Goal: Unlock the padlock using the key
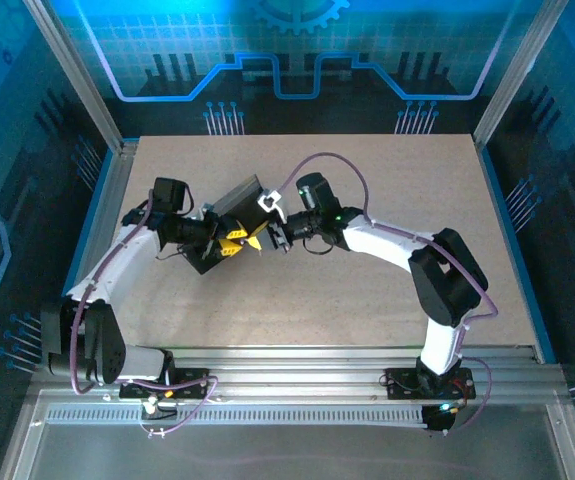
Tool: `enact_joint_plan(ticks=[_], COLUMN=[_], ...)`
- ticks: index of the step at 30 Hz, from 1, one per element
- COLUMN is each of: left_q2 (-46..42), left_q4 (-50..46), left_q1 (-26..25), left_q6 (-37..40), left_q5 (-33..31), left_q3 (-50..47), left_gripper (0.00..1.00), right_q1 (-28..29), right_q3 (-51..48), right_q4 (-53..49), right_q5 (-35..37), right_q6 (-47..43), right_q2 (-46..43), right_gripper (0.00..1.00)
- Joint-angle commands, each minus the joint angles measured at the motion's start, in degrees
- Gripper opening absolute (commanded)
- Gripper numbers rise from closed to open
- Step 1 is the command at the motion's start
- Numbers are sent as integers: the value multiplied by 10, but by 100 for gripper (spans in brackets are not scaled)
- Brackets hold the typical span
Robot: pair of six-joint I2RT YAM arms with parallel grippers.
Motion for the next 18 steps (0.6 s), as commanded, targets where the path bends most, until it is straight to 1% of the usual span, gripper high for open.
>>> enact_joint_plan(ticks=[1, 4, 7, 9, 13, 16, 18], left_q2=[7, 5, 5, 6, 7, 5, 2], left_q4=[-53, -51, -49, -31, 9, 10, 9], left_q1=[-9, -12, -12, -13, -12, -8, -2], left_q6=[17, 16, 12, -4, -46, -58, -66], left_q5=[13, 15, 13, 17, 20, 6, -5], left_q3=[14, 11, 10, 7, -4, -3, -4], left_gripper=[0, 0, 0, 0, 0, 0, 0], right_q1=[9, 8, 9, 13, 22, 19, 15], right_q3=[31, 30, 30, 29, 30, 18, 10], right_q4=[38, 63, 98, 151, 209, 217, 203], right_q5=[-14, -7, -19, -32, -29, -19, -12], right_q6=[30, 54, 84, 128, 201, 230, 236], right_q2=[6, 10, 14, 20, 31, 28, 26], right_gripper=[0, 0, 0, 0, 0, 4, 10])
